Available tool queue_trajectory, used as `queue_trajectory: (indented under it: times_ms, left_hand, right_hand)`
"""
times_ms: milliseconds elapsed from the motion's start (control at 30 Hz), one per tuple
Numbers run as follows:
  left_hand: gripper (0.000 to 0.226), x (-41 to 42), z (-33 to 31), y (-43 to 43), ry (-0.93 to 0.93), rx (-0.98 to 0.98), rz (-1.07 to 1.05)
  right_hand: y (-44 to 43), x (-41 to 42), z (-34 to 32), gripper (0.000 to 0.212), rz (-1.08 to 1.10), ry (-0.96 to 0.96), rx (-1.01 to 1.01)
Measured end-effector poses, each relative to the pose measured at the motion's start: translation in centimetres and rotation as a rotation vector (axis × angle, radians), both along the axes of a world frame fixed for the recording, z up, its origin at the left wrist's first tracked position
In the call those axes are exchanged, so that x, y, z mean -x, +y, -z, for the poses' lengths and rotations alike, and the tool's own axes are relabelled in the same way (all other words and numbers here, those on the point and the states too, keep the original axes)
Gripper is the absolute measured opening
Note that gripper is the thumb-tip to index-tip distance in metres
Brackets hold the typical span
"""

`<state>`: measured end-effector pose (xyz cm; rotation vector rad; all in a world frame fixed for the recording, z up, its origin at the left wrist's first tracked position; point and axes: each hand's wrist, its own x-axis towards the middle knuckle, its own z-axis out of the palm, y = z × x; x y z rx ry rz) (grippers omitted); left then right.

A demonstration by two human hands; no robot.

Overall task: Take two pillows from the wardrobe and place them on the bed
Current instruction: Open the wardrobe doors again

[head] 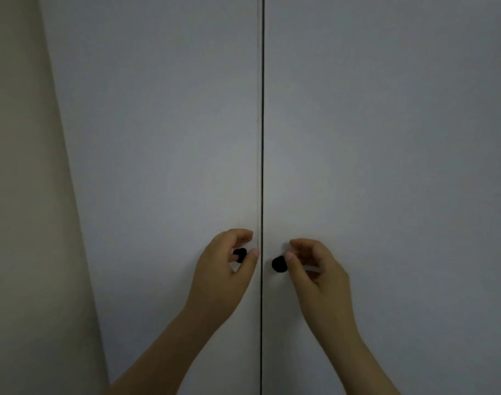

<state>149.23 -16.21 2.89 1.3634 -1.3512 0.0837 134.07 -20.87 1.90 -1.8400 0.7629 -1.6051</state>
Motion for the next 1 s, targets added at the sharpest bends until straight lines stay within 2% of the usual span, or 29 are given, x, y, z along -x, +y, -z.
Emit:
queue_trajectory:
  times_ms: [267,467,700,1000]
  left_hand:
    - [0.028,-3.4,1.1,-0.5,-0.026,-0.047,0.238]
    - [0.032,-4.4,1.1,-0.4,-0.022,-0.072,0.365]
    - [0.032,-4.5,0.2,0.0,0.056,-0.126,0.425]
    - [0.033,-4.5,0.4,0.1,0.032,-0.134,0.424]
  right_hand:
    - [1.5,-2.6,1.0,0.021,0.199,0.059,-0.088]
    - [3.3,-3.5,1.5,0.029,0.231,0.122,-0.154]
    - [4.2,-3.3,0.4,0.022,0.268,0.152,-0.189]
    - [5.8,-2.7,0.0,0.021,0.331,0.155,-0.202]
